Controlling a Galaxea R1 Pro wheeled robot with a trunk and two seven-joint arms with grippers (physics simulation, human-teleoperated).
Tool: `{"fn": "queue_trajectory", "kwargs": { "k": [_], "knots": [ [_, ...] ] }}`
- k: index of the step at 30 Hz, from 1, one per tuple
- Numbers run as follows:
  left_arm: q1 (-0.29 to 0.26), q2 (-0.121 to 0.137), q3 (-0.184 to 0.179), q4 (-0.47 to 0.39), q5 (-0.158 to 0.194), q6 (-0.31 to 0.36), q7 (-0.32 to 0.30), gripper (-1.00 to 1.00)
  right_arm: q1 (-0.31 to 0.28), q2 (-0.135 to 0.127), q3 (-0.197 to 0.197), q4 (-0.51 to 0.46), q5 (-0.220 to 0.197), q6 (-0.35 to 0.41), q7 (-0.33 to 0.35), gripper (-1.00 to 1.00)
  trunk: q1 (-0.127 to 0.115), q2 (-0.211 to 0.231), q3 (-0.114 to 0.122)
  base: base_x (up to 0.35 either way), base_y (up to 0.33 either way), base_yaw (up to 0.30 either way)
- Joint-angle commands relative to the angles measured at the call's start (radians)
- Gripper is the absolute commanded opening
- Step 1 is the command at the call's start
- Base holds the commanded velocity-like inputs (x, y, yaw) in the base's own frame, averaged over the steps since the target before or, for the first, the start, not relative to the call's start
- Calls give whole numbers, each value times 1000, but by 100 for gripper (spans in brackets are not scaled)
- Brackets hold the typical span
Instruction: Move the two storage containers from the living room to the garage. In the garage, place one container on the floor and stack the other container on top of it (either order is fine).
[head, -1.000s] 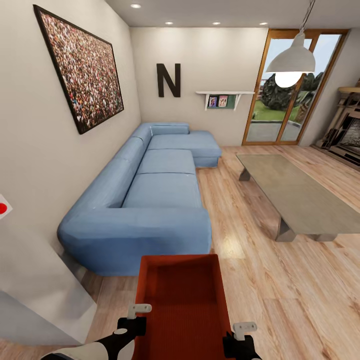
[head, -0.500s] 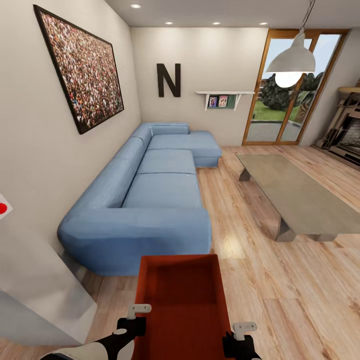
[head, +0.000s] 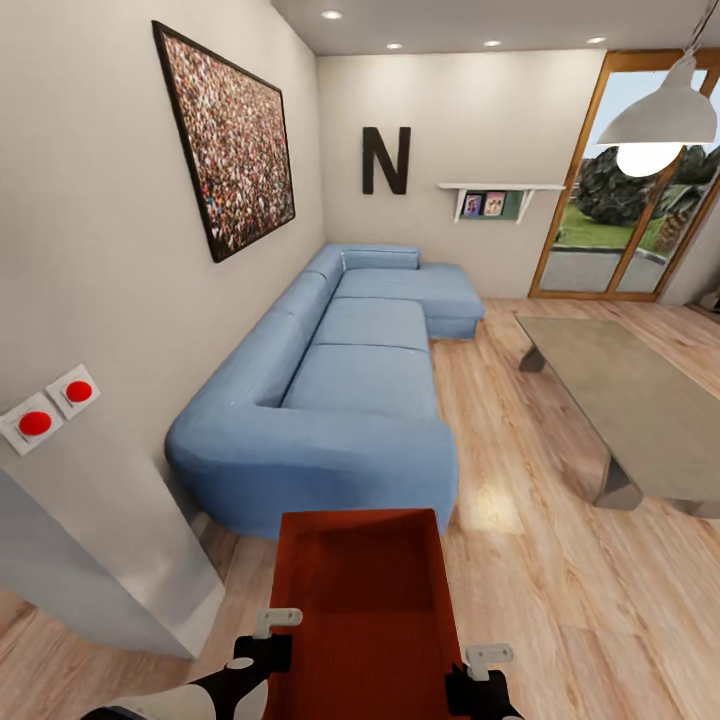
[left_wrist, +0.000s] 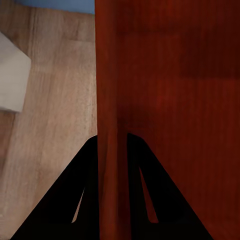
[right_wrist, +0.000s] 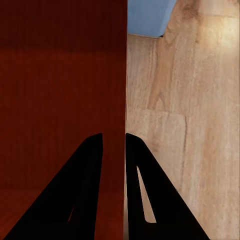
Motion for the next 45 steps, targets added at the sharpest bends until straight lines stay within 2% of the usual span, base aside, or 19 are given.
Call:
{"fn": "queue_trajectory", "kwargs": {
  "k": [1, 45],
  "knots": [
    [-3, -2, 26, -7, -12, -4, -34, -100, 1, -1, 18, 2, 42, -3, -3, -100, 1, -2, -2, 0, 0, 298],
    [-3, 4, 26, -6, -13, -4, -34, -100, 1, 0, 17, 2, 41, 2, -3, -100, 1, -2, -2, 0, 0, 299]
  ]
}}
